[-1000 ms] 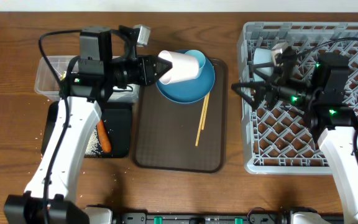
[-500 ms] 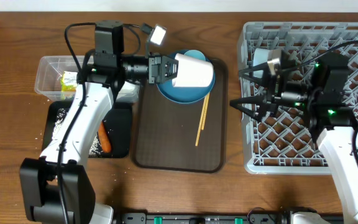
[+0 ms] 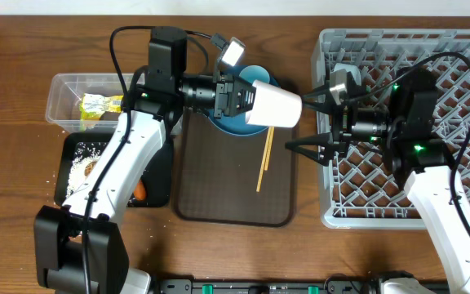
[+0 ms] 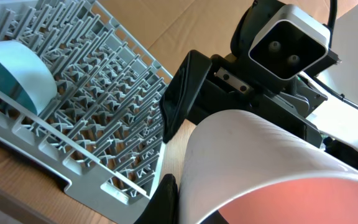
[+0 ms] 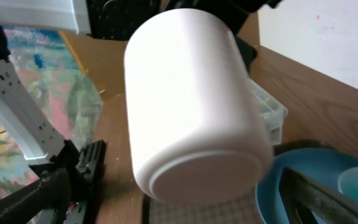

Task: Sort waste into correct bins and load items into the dishwasher rack
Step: 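Grasp the pink cup with the left gripper and lift it sideways, then grasp the pink cup's base with the right gripper for handover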

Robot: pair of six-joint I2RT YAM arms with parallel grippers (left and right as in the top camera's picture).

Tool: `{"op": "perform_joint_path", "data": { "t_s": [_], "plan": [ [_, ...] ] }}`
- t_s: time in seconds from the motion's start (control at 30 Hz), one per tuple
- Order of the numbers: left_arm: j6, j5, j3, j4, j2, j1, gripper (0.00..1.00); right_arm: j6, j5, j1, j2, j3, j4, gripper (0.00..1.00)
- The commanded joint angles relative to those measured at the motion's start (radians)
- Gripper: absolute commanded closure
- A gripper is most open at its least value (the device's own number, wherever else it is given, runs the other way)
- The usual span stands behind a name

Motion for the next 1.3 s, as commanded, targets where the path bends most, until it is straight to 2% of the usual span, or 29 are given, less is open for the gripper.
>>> {"op": "perform_joint_path", "data": {
  "t_s": [0.0,0.17,0.3,0.73,1.07,1.27],
  "plan": [
    [0.002,0.020,0.005,0.006,-0.001,-0.014,0.94,-0.018,-0.004,0.021,0.007,0.006,0.011,0.01],
    [0.002,0.021,0.005,0.006,-0.001,-0.022,0.93,-0.018,-0.004,0.027,0.007,0.006,0.033,0.01],
    [0.002,0.021,0.005,0.006,-0.001,-0.022,0.94,-0.014,-0.004,0.027,0.007,0.006,0.061,0.07],
    [0.002,0.021,0.005,0.006,-0.001,-0.027,0.94,-0.014,-0.003,0.027,0.018,0.006,0.087,0.15],
    [0.002,0.020,0.005,0.013,-0.001,-0.047,0.94,-0.014,-0.004,0.047,0.050,0.006,0.104,0.16],
    [0.002,0.020,0.005,0.013,-0.001,-0.048,0.94,-0.014,-0.004,0.056,0.050,0.006,0.128,0.22]
  ]
}}
